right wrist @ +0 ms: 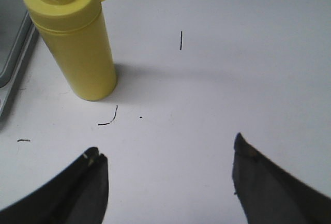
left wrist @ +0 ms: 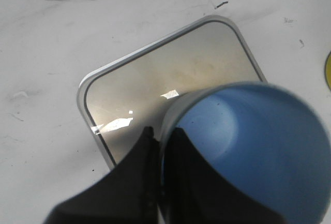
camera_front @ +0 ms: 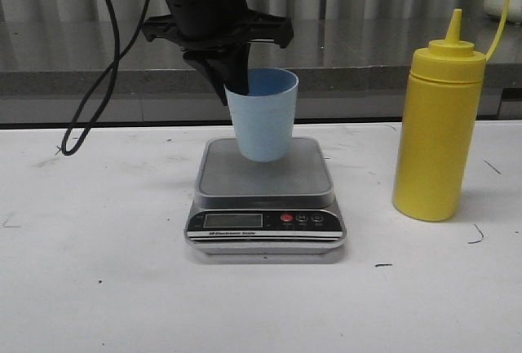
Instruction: Pour seasoning into cup on scale with both arms
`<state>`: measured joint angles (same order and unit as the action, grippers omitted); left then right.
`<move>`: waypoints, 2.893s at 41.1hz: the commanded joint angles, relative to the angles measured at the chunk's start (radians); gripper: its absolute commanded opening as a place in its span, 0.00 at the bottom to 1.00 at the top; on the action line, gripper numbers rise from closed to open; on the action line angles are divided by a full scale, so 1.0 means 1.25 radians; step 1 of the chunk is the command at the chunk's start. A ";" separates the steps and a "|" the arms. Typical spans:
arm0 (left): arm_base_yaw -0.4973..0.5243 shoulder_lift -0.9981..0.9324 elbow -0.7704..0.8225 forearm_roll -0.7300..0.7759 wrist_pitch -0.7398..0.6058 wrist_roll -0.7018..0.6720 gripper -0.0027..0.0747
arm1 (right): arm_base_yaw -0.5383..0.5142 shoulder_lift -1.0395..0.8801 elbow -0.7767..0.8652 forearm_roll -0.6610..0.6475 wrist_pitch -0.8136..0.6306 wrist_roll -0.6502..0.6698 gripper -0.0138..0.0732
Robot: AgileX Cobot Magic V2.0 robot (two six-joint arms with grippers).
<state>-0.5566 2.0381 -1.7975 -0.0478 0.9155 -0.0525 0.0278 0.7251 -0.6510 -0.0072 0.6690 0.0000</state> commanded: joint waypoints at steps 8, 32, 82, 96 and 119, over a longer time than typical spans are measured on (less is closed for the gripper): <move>-0.005 -0.041 -0.028 -0.012 -0.013 -0.007 0.01 | -0.002 0.002 -0.022 -0.007 -0.045 -0.010 0.77; -0.005 -0.033 -0.028 -0.018 0.015 -0.007 0.52 | -0.002 0.002 -0.022 -0.007 -0.045 -0.010 0.77; 0.079 -1.136 0.760 0.030 -0.116 -0.007 0.54 | -0.002 0.002 -0.022 -0.007 -0.043 -0.010 0.77; 0.079 -1.304 0.885 0.030 -0.142 -0.007 0.54 | -0.002 0.002 -0.022 -0.007 -0.041 -0.010 0.77; 0.079 -1.304 0.885 0.030 -0.142 -0.007 0.54 | -0.002 0.002 -0.022 -0.007 -0.040 -0.010 0.77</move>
<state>-0.4593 0.4003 -0.6683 -0.0068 0.8169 -0.0525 0.0278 0.7251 -0.6510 -0.0072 0.6727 0.0000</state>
